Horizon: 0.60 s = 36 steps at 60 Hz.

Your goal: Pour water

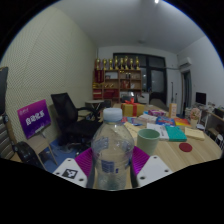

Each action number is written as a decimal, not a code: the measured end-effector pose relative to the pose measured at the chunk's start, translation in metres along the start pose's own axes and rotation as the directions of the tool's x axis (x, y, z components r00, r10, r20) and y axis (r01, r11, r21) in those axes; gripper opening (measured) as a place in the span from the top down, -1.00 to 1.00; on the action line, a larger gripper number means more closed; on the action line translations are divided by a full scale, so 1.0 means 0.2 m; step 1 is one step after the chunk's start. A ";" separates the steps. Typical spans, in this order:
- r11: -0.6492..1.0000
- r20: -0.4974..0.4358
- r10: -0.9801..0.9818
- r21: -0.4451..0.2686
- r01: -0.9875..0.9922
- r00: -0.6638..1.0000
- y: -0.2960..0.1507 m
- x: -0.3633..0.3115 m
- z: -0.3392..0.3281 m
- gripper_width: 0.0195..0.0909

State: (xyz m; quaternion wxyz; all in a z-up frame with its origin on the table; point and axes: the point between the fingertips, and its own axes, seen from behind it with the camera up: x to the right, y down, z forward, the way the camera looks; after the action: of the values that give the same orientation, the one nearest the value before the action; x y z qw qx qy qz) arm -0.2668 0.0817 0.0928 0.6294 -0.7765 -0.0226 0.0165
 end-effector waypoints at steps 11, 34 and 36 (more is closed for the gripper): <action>0.979 0.121 0.194 -0.082 -0.185 0.974 -0.17 -0.15 0.07 0.29; -0.258 0.117 0.938 -0.395 -0.882 -0.327 -0.61 -0.04 0.32 0.29; -0.334 0.099 0.909 -0.408 -0.849 -0.405 -0.59 -0.02 0.33 0.28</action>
State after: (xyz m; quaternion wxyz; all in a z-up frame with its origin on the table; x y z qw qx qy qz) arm -0.2756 0.1695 0.1953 0.2650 -0.4811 0.4911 0.6761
